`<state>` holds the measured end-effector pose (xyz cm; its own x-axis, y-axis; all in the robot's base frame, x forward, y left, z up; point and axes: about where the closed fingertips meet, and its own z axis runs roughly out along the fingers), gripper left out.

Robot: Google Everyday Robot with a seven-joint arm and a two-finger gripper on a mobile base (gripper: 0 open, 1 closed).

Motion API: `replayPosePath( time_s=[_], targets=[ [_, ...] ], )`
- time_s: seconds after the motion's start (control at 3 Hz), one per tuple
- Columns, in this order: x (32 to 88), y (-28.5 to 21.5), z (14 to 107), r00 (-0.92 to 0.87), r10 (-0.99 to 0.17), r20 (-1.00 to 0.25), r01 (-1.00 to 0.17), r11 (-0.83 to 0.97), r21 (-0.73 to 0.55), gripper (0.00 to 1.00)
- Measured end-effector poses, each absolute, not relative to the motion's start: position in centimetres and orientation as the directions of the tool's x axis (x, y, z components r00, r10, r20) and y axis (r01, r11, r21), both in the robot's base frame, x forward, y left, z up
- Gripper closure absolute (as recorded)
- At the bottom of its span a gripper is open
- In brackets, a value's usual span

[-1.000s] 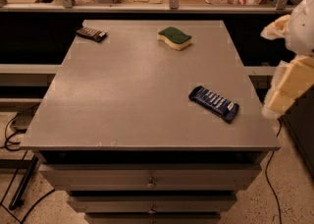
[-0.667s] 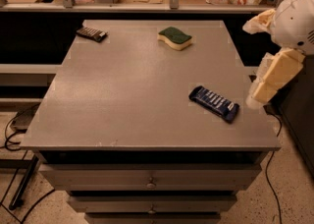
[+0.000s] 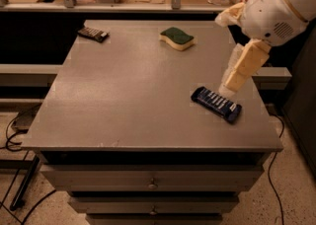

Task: Pick rxbar chocolate

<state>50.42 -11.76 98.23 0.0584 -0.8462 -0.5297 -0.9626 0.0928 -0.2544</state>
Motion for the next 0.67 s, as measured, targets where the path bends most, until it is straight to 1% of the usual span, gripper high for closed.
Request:
replayPosePath(
  time_s=[0.67],
  targets=[
    [50.64,-11.57,98.27,0.048,-0.838,-0.543,-0.96,0.112,-0.258,0.0]
  ],
)
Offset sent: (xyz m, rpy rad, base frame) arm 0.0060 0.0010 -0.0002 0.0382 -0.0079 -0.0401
